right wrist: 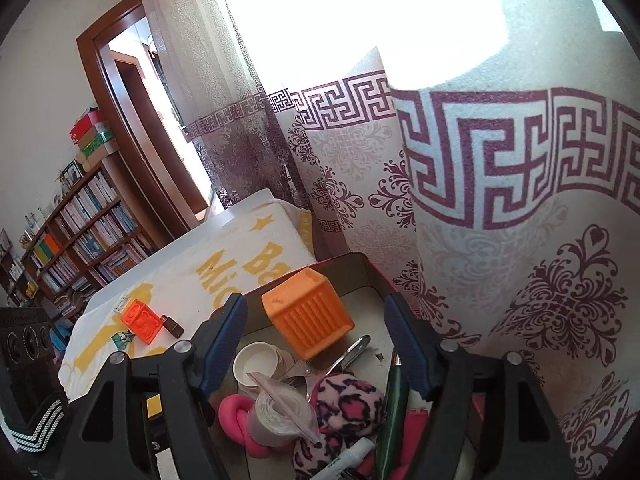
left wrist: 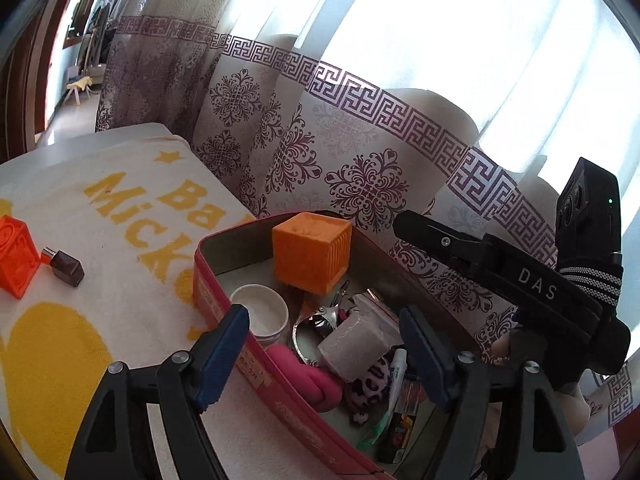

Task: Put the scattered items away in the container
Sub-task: 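Carry the orange block and white tape roll into the red box and release both, then withdraw both tools from the box toward the remaining items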

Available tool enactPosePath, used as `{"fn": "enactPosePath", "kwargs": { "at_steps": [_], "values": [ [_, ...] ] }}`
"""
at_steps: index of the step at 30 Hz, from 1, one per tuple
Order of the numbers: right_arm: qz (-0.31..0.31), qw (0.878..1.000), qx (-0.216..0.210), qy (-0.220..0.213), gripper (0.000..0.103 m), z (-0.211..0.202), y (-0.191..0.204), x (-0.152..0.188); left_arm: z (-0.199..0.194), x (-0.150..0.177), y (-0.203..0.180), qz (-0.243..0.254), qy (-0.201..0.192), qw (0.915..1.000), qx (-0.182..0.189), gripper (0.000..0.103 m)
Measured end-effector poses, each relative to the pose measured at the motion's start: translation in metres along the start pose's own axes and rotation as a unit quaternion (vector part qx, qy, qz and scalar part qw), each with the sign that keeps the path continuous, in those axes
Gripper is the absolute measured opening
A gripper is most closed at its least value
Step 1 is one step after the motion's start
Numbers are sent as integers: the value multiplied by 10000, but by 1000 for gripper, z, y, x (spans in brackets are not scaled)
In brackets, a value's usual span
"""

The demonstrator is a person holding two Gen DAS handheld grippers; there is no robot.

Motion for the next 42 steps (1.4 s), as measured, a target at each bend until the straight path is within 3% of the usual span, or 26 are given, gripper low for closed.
{"fn": "enactPosePath", "kwargs": {
  "at_steps": [7,11,13,15,22,27,31,38,42],
  "values": [
    [-340,9986,-145,-372,80,-26,41,17,-47,14,62,-393,-355,9941,-942,79],
    [-842,9944,-393,-507,82,-36,87,34,-81,24,103,-705,-599,9840,-1521,81],
    [-1071,9917,-557,-453,85,-33,110,46,-100,29,123,-895,-765,9766,-1801,94],
    [-1240,9892,-746,-237,85,-22,130,60,-119,34,141,-1077,-913,9697,-1993,94],
    [-1362,9853,-928,445,85,25,166,89,-159,50,195,-1603,-1093,9531,-2322,94],
    [-1321,9848,-886,696,85,50,176,96,-166,65,230,-2211,-1139,9353,-2518,94],
    [-1375,9811,-1020,907,85,65,189,98,-171,67,231,-2195,-1293,9308,-2620,94],
    [-1344,9777,-1085,1198,85,97,213,80,-169,66,230,-2024,-1290,9335,-2665,94],
    [-1248,9798,-984,1212,85,124,220,72,-170,67,235,-2117,-1290,9301,-2712,94]
  ]
}}
Point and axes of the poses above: each gripper's, at about its wrist camera, not at the fingertips, and z roughly the way its jaws point, y to its left, x to its underside, the point moved 3 cm from there along z, roughly the way its jaws point, and after that the axes turned 5 degrees about x, right-handed, at the moved point
